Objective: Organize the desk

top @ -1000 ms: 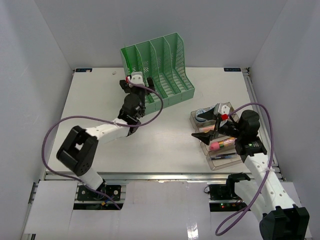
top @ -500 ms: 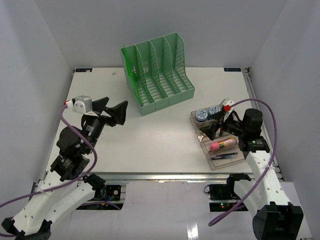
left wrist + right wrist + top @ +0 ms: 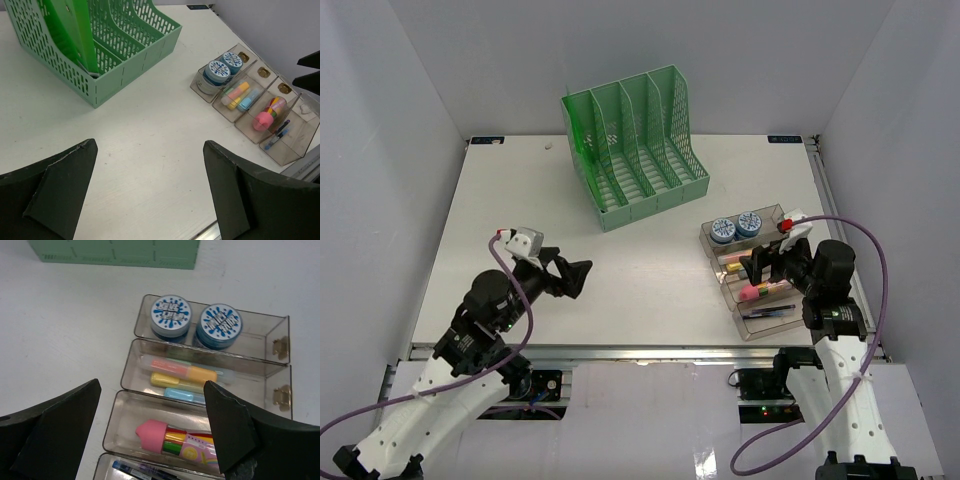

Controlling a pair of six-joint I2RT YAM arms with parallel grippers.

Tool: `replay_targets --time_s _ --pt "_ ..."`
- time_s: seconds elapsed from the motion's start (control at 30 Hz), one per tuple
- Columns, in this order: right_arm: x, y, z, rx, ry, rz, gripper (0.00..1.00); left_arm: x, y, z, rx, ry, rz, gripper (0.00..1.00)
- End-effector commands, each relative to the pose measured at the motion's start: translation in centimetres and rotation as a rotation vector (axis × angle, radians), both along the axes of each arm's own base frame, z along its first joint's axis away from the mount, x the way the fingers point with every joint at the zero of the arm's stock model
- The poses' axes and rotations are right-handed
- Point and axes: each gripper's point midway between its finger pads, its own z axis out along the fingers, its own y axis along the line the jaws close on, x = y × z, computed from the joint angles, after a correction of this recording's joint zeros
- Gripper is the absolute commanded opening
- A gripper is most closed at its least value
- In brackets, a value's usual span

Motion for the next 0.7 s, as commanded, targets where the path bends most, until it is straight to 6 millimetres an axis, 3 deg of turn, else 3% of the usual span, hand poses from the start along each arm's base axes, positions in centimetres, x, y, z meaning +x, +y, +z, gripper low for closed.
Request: replay_targets --time_s 0.0,0.67 --pt "1.8 -4.1 -0.2 0.050 0.028 -0.280 0.90 -1.3 0.4 0.4 -0.025 -0.041 -0.030 0.98" --pt "2.1 -5.4 0.3 0.082 0.024 -0.364 0.90 -1.8 0.5 0.8 -0.048 -0.064 -0.037 0.98"
